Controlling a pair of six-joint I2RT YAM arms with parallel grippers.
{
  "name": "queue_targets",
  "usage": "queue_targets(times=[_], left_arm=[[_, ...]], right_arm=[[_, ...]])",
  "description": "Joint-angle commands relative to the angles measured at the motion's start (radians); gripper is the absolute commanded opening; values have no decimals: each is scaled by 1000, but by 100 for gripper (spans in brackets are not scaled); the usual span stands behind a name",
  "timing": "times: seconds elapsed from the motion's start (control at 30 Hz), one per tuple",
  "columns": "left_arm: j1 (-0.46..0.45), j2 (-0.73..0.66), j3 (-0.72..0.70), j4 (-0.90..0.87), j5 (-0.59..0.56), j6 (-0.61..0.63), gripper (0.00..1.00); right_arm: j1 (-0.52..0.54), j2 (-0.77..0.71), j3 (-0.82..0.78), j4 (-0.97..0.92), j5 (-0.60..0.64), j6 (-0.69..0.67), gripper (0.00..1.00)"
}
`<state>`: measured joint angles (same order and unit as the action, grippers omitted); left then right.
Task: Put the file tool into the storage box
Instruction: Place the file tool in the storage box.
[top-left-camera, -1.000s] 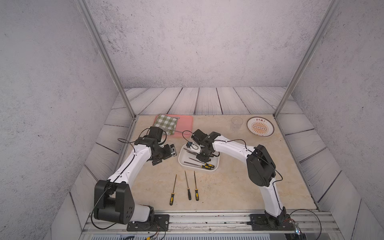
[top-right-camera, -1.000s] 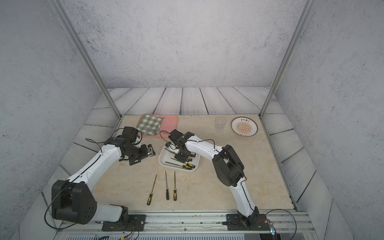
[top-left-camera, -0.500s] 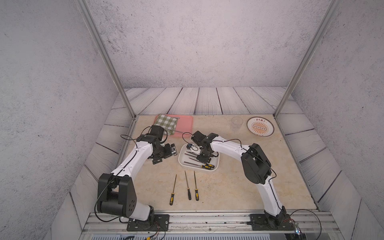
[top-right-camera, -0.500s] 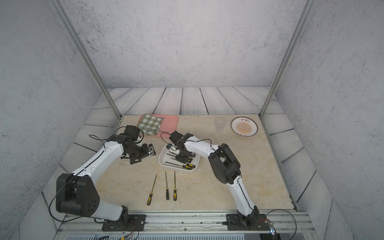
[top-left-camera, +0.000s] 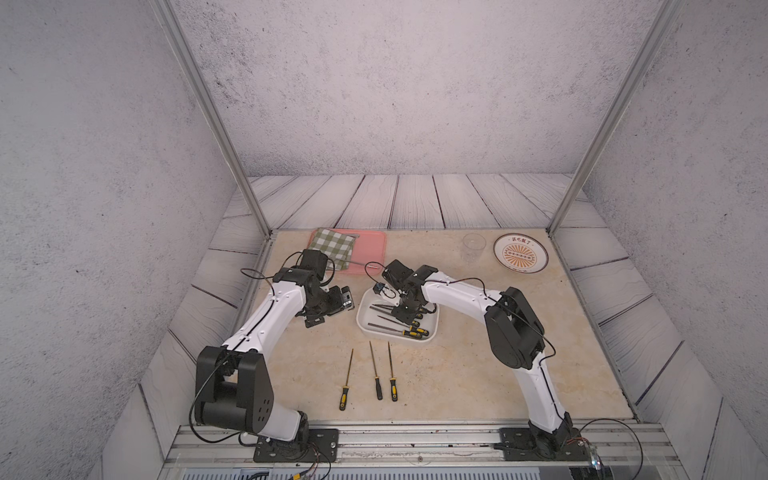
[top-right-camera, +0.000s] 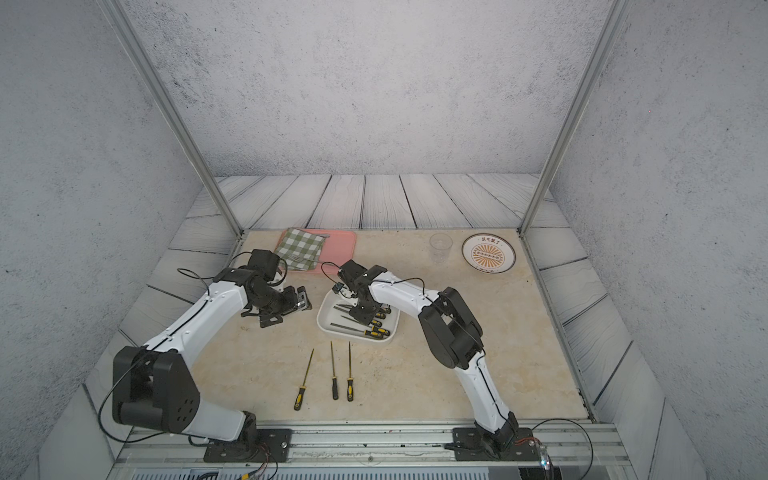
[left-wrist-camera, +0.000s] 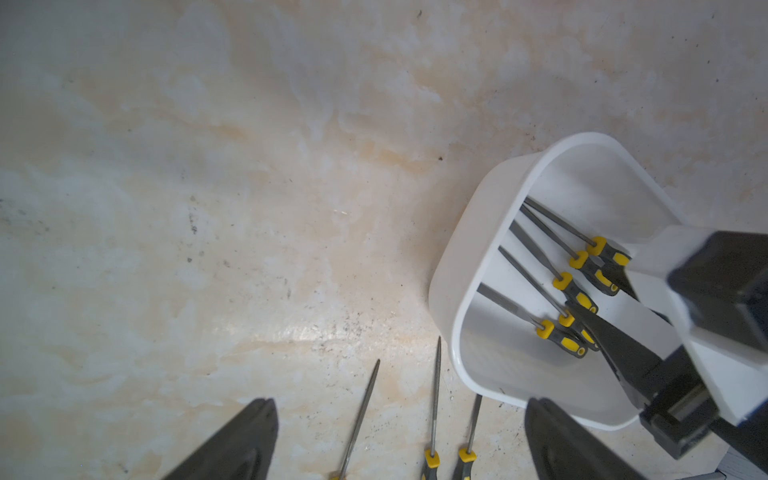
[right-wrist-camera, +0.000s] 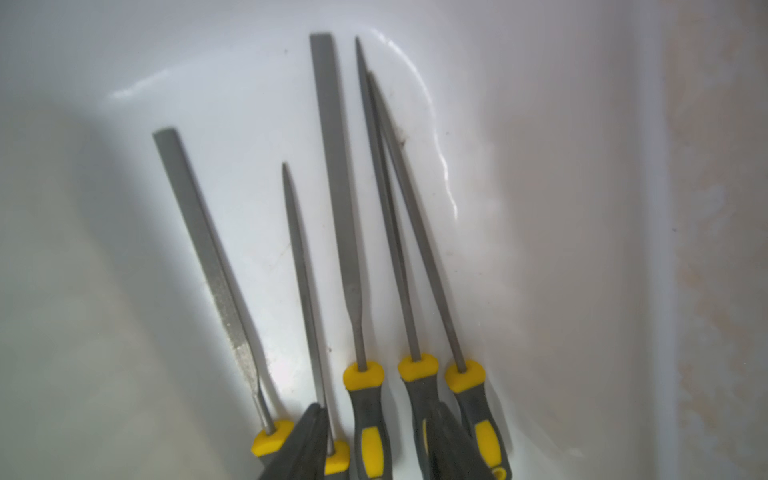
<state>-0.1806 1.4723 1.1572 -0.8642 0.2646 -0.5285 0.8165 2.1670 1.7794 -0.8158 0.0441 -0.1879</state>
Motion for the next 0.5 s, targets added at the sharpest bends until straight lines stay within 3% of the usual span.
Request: queue_targets(times=[0.0,0.3,0.47], left_arm=[[5,-21,7,-4,25,-16,99],[1,5,-32,9,135,-16,98],[1,-35,-96,43,127,-21,98]], right_arm=[[13,-96,20,-16,32,134,46],[17,-344,-198,51,26,452,50],[76,-496,-375,77,-12,645,53]])
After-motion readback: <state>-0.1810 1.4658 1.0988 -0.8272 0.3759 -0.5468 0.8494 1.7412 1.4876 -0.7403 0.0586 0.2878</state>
